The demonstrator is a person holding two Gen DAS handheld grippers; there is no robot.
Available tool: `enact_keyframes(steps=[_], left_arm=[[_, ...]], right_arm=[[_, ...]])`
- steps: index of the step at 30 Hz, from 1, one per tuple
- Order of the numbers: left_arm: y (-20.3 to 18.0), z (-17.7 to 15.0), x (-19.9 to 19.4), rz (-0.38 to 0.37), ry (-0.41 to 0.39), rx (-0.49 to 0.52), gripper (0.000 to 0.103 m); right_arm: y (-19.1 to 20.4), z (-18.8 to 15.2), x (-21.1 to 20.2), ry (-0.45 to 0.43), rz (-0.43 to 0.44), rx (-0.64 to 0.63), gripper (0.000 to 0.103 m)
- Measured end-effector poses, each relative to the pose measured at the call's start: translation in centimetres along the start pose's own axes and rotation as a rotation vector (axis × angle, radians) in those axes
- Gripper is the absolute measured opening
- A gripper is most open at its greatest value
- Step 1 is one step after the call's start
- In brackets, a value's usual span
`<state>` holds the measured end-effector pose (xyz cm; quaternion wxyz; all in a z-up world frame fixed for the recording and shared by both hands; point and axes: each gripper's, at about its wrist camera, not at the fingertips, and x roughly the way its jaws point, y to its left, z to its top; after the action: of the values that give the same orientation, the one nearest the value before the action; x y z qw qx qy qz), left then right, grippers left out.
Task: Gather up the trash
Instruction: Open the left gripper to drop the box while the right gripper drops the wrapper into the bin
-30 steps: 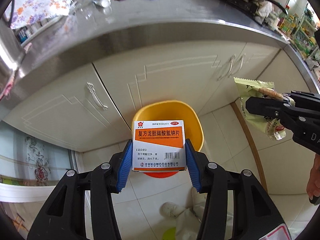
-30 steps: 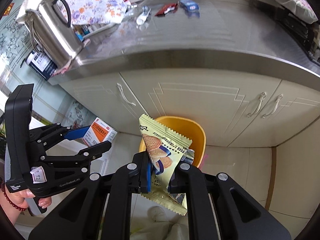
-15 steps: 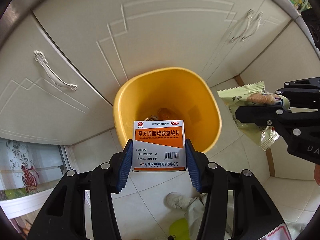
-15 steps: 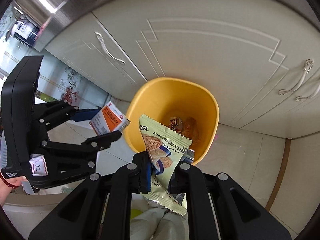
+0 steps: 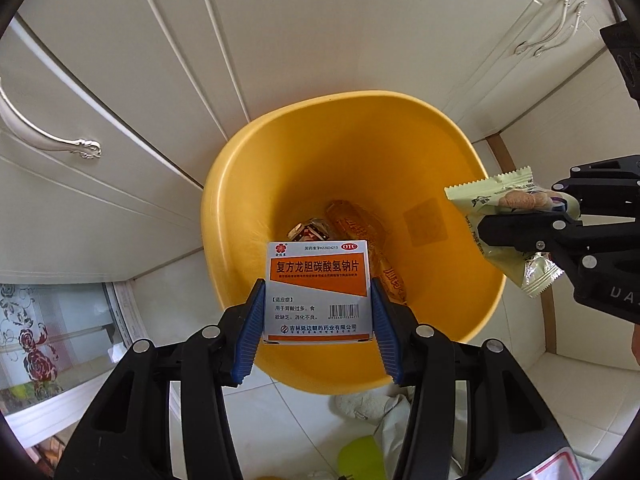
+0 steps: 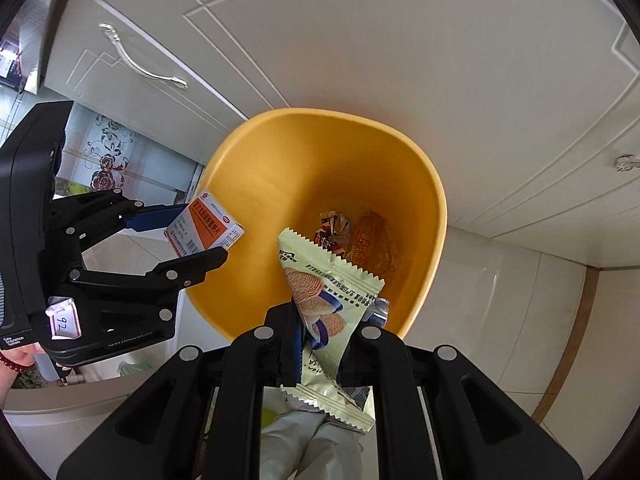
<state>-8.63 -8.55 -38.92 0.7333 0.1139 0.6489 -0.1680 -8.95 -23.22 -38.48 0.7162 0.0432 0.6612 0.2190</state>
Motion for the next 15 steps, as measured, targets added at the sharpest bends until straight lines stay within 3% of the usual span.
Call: enact_keyframes(steps=[4, 6, 7, 8, 15], left_arm=[[0.4, 0.5, 0.6, -0.006, 0.007, -0.015, 0.050], [0.6, 0.6, 0.8, -0.012, 0.006, -0.026, 0.053], [0.6, 0.7, 0.9, -0.009, 0.005, -0.029, 0.065], [0.6, 0.8, 0.8, -0.005, -0.004, -0.030, 0.070], [0.0, 0.6, 0.6, -0.010, -0.009, -0.019, 0.072]], right_arm=[[-0.5, 0.3, 0.9, 0.005, 0.013, 0.032, 0.015], [-1.0, 0.5, 1.0, 0.003, 0.012, 0.039, 0.022], [-1.0, 0.5, 1.0, -0.001, 0.009, 0.042, 0.038], [-1.1, 0.5, 0.8, -0.012, 0.006, 0.046, 0.053], [-1.4, 0.6, 0.3, -0.037, 0.036, 0.072, 0.056]])
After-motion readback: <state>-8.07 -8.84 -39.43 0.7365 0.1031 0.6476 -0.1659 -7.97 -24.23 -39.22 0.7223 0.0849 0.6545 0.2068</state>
